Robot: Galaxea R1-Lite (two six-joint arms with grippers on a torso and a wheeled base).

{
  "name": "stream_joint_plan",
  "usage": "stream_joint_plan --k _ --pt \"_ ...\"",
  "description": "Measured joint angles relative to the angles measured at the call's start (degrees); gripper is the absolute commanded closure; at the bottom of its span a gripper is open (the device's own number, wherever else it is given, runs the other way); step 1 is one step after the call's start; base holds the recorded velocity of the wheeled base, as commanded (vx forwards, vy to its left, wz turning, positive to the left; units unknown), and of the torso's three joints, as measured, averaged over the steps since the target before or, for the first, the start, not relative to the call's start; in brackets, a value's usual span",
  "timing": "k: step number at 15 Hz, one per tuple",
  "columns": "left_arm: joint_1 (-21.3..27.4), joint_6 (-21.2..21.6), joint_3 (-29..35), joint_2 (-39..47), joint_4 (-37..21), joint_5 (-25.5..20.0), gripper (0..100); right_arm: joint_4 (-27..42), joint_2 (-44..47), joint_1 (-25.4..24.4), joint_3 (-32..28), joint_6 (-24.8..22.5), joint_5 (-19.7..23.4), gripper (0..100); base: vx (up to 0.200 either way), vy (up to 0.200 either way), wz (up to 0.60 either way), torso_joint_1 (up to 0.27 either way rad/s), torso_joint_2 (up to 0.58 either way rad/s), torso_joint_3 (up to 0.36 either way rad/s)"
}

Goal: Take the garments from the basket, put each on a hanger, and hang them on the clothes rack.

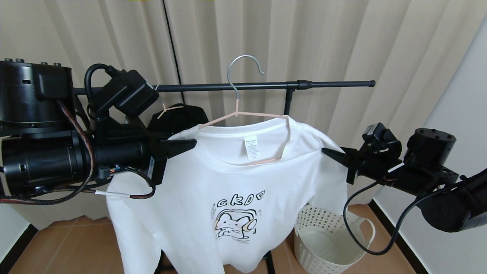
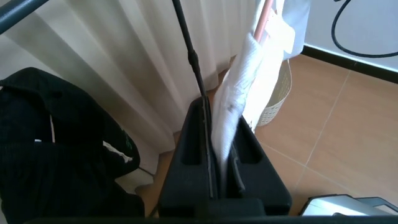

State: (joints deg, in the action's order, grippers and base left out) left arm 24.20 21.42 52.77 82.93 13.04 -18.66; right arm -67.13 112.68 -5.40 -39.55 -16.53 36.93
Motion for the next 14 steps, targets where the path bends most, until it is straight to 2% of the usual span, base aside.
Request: stream_joint_plan --k 8,9,14 --pt "-0.77 -1.11 -0.84 -1.01 -0.07 0.02 100 0.18 -0.17 -0.02 0.68 -0.3 -0.12 100 0.0 0.0 0.0 0.0 0.0 0.0" --pt "-0.77 -1.11 -0.85 -0.94 -0.07 0.02 100 0.05 -0.28 -0.29 1.13 -1.12 -0.2 0 0.0 0.0 0.0 0.0 0.0 0.0" --pt "-1.24 -1.22 -0.79 -0.83 -0.05 0.02 100 -0.24 -1.24 -1.13 2.32 -2.16 -0.17 0 0.0 0.0 0.0 0.0 0.0 0.0"
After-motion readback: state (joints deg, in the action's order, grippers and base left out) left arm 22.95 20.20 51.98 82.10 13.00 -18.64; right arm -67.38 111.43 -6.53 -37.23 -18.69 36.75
